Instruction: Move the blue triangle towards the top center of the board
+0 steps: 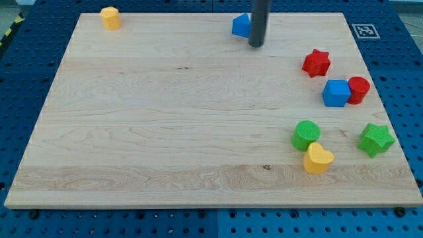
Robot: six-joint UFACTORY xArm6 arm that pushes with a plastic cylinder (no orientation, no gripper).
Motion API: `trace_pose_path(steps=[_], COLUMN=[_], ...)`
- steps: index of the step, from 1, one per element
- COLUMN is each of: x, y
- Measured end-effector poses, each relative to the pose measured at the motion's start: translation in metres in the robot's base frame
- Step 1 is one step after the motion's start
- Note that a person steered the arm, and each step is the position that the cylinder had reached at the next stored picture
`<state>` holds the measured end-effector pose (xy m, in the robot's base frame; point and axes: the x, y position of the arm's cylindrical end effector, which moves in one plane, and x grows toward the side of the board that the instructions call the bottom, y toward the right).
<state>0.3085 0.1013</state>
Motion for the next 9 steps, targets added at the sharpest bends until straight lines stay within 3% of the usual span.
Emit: trace_pose_path(steps=[3,4,7,8,9], x=[-0.076,-0.078,-0.026,-0.018,0.018], y=[0.003,-0.026,-0.09,-0.091,-0.092])
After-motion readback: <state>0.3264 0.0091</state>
